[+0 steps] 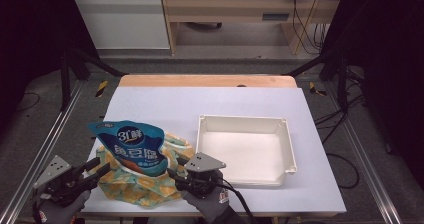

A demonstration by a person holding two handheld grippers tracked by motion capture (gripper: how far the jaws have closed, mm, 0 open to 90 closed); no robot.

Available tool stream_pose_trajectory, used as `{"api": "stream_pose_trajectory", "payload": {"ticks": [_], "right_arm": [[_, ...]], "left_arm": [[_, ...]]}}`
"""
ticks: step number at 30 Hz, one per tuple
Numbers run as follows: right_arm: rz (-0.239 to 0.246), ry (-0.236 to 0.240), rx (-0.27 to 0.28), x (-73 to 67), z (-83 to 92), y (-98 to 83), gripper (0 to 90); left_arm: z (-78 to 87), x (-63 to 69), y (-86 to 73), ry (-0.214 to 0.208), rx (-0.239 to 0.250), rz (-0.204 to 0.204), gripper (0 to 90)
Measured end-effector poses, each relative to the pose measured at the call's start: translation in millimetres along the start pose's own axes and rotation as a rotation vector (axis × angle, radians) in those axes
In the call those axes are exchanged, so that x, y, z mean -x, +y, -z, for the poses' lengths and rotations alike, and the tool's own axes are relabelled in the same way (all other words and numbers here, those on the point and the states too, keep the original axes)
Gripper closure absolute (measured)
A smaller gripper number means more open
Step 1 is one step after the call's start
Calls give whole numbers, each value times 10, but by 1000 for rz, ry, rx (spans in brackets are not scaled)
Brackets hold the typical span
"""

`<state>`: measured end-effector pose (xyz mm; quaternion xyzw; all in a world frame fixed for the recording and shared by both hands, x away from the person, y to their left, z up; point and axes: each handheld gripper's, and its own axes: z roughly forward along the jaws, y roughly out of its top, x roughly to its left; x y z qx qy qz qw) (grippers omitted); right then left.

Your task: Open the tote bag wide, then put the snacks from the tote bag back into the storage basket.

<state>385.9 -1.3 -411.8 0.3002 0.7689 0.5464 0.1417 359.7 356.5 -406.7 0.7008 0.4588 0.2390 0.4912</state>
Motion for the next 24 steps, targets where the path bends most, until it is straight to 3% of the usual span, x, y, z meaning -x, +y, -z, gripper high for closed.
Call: {"api": "stream_pose_trajectory", "payload": {"ticks": [4,11,24], "right_arm": [[-2,-16,29,59,104,81,526],[-6,-21,55,116,196,171,512],[4,-13,90,154,245,370,500]], "left_arm": [[60,20,98,-5,27,-24,489],[121,23,234,-7,58,-31,466],[191,-13,462,1,107,-41,449]]}}
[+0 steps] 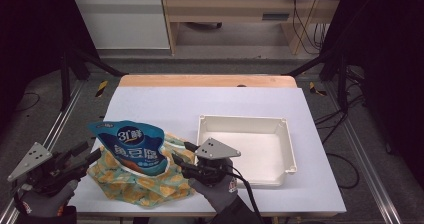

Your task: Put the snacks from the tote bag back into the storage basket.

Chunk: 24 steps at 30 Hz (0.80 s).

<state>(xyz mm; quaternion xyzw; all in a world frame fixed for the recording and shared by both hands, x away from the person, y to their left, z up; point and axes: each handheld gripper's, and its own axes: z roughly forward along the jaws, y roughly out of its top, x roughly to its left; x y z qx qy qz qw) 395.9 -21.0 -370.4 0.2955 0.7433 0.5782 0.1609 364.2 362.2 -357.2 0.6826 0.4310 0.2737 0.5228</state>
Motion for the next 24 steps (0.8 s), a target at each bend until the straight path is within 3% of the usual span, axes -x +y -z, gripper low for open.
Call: {"api": "stream_pose_trajectory", "payload": {"ticks": [24], "right_arm": [[48,12,21,-64,-93,310,514]], "left_arm": [[-152,16,298,4,23,-39,411]]}}
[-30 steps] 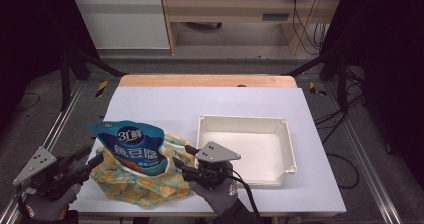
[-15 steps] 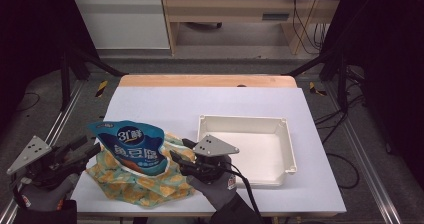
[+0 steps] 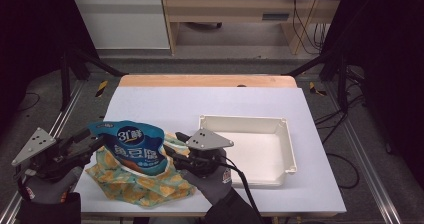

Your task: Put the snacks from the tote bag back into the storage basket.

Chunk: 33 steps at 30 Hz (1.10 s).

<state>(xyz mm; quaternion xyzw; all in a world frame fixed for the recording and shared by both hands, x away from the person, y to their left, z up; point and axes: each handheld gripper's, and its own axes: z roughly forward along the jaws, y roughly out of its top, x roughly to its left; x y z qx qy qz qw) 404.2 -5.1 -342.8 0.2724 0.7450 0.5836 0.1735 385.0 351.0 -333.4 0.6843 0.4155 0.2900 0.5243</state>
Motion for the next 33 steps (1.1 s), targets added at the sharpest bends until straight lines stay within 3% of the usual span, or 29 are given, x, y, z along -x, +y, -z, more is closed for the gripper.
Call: {"api": "stream_pose_trajectory", "payload": {"ticks": [8,15,33], "right_arm": [[1,6,-6,5,-107,69,546],[-4,11,9,18,-167,100,575],[-14,17,-20,21,-288,179,716]], "left_arm": [[-31,-43,37,6,19,11,425],[-41,-31,63,6,23,-7,467],[-87,21,136,-18,-2,-15,719]]}}
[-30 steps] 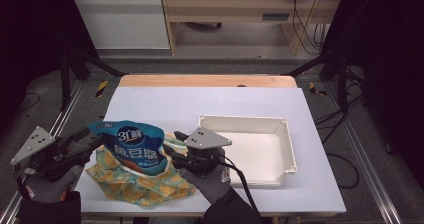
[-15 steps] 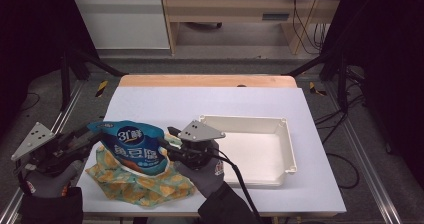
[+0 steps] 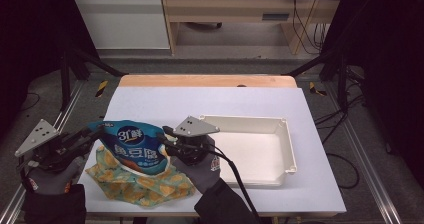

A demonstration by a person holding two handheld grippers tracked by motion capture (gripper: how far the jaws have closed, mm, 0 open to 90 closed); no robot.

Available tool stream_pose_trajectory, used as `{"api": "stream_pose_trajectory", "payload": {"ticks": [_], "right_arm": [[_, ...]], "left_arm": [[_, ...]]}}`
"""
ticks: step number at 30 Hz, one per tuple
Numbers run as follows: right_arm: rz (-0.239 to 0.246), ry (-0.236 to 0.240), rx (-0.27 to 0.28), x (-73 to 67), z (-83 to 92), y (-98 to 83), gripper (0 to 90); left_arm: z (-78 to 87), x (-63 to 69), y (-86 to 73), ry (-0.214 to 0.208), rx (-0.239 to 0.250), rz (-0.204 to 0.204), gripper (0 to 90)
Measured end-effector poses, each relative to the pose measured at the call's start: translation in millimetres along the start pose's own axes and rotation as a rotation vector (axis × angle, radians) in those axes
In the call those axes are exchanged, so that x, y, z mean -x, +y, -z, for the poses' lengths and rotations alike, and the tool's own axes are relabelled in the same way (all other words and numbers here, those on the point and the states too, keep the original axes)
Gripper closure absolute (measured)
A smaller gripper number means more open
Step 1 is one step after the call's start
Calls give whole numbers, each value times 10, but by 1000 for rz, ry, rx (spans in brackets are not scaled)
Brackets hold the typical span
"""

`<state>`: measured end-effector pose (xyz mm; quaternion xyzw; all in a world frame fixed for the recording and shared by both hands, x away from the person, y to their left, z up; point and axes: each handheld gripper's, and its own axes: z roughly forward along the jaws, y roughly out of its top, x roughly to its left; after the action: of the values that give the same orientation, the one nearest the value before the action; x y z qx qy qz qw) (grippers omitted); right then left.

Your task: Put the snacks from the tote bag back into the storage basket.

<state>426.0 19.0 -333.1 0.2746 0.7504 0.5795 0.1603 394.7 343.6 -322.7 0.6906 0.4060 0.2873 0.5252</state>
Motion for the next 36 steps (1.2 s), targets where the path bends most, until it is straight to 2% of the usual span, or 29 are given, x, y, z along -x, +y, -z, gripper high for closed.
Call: {"api": "stream_pose_trajectory", "payload": {"ticks": [4,11,18,36], "right_arm": [[5,2,-6,-13,-21,7,734],[22,6,-16,-52,-69,36,816],[31,-21,-25,-68,-72,43,875],[38,-36,-28,-81,-87,67,900]], "left_arm": [[8,-3,-8,-3,0,5,754],[13,-11,-22,-19,1,16,818],[19,8,-25,-13,-2,20,869],[15,57,-15,21,2,33,900]]}}
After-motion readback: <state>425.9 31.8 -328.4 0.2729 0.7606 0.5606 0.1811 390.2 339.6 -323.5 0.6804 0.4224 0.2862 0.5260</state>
